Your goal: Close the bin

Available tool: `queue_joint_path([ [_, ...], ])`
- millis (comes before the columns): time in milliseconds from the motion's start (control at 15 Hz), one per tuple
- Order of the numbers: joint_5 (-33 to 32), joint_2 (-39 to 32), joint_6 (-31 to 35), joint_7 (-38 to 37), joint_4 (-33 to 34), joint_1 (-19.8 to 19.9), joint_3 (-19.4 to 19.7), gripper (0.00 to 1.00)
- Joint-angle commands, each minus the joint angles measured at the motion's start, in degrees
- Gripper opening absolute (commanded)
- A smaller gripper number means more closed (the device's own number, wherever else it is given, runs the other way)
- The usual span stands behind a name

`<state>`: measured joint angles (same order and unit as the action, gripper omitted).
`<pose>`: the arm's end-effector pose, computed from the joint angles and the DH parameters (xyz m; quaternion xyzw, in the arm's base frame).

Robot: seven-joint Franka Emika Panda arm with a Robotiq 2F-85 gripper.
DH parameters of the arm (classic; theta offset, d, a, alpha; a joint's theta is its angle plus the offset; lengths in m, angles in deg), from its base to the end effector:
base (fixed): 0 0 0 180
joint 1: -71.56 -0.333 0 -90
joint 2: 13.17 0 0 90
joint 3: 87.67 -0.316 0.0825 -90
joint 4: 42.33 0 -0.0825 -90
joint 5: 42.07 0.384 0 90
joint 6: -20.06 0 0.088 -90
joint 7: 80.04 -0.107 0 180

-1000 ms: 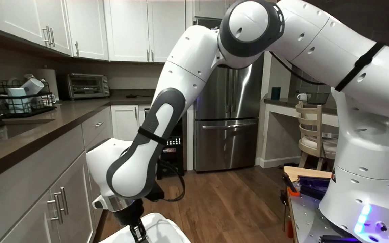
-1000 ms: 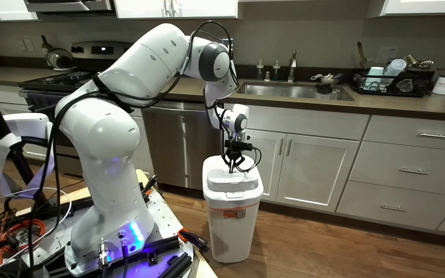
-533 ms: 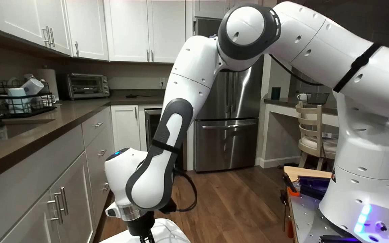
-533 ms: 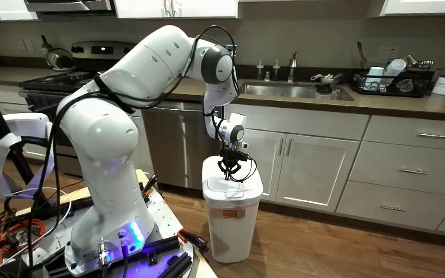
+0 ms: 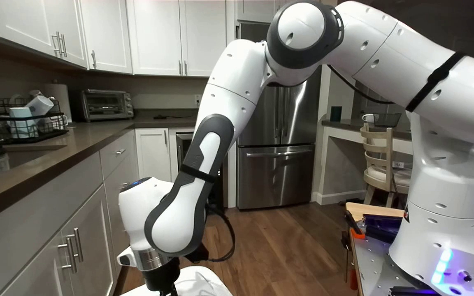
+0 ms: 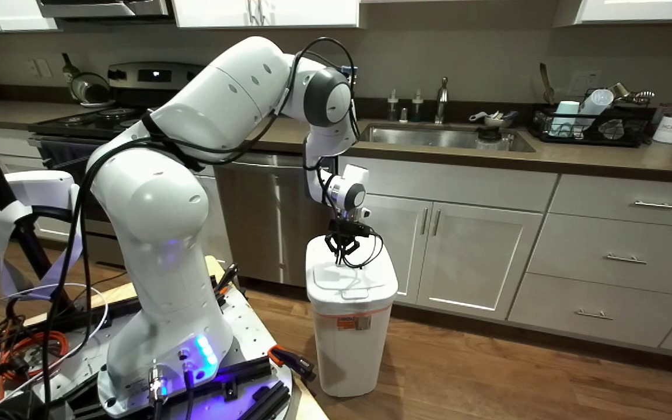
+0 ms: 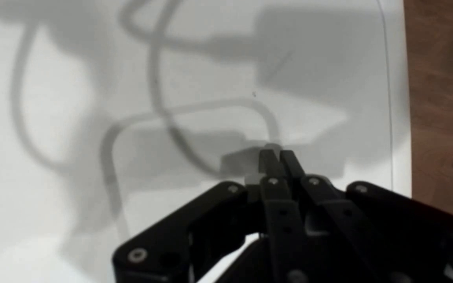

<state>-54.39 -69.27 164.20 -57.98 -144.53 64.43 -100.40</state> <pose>0.5558 0.2073 0.0020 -0.9061 -0.4072 0.1049 0.0459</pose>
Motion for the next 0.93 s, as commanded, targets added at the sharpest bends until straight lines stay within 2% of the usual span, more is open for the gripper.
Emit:
queue_joint_path([
  [0, -0.63, 0.12, 0.19, 0.90, 0.62, -0.56, 0.42, 0.07],
  [267, -0.53, -0.82, -1.62, 0.98, 1.71, -0.12, 1.39, 0.07],
  [533, 0.80, 0.73, -9.92, 1.04, 4.61, 0.15, 0.67, 0.07],
  [867, 2.00, 1.10, -20.52, 0.89, 11.66, -0.55, 0.00, 0.07],
])
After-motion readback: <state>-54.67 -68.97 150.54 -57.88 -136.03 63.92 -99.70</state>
